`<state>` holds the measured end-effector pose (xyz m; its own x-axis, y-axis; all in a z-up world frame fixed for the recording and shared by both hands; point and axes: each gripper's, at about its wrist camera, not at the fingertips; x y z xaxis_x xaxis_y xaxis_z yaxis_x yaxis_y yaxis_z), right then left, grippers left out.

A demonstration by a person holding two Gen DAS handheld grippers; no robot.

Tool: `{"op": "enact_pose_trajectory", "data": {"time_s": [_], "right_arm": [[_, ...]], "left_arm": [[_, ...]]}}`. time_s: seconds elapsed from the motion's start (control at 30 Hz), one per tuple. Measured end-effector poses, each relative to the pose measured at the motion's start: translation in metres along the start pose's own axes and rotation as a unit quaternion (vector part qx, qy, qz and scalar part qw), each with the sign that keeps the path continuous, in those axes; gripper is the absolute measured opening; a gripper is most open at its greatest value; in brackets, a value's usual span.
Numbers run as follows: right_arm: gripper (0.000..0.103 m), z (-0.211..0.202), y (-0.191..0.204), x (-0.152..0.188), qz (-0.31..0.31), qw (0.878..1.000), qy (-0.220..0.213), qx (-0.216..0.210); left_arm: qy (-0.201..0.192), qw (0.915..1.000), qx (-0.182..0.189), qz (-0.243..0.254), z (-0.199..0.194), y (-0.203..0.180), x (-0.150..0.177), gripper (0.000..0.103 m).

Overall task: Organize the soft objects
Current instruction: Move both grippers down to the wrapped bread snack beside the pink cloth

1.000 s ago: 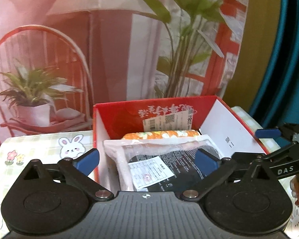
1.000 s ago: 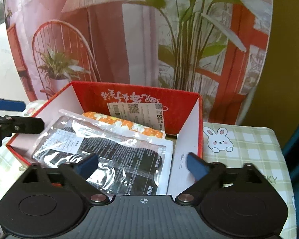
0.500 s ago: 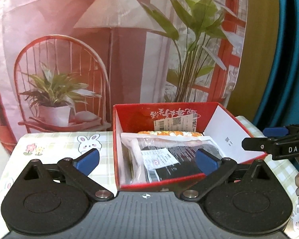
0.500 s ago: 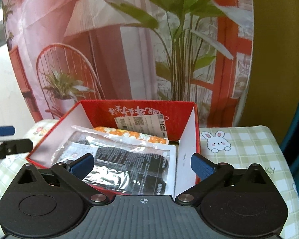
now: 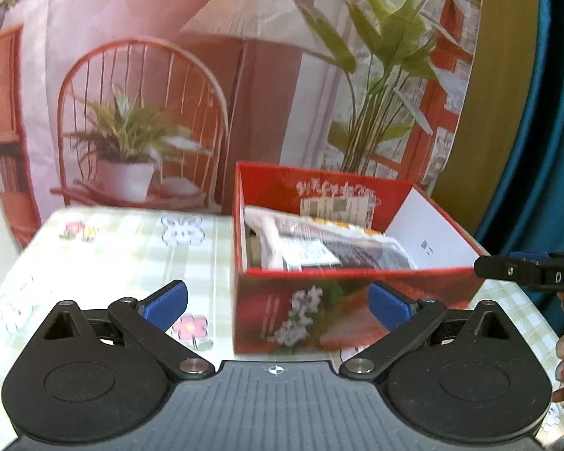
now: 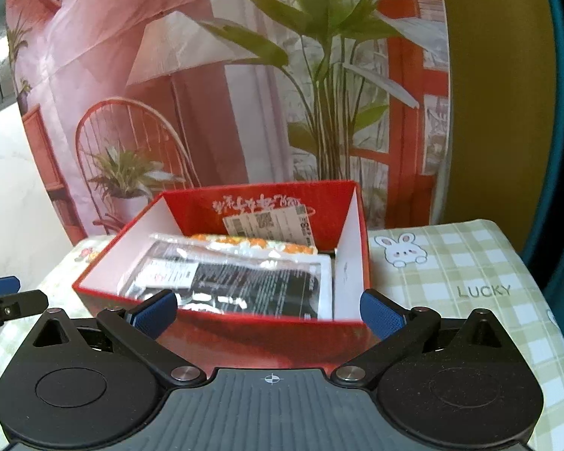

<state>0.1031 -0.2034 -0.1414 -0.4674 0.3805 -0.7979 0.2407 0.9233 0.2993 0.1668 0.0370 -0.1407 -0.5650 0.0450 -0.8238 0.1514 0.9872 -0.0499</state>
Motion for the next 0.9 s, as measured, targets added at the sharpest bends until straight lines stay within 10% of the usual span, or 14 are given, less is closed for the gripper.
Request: {"op": "enact_pose_trajectory", "data": {"time_s": [0.9], "right_arm": [[0.103,0.009,0.015,0.090,-0.025,0.991,0.132,-0.005]], "left_arm": [[0.130,0.9910,0.023,-0.024,0.011,0.007,0.065,0.101]]}}
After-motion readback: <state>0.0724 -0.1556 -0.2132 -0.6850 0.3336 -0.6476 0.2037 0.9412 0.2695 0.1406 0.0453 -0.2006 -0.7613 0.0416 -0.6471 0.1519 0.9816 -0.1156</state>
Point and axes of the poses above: each gripper's, at about its wrist camera, not at the fingertips, and z roughly the way its jaws point, y to its left, x to its underside, and after that the axes turned 8 degrees about -x, right-handed
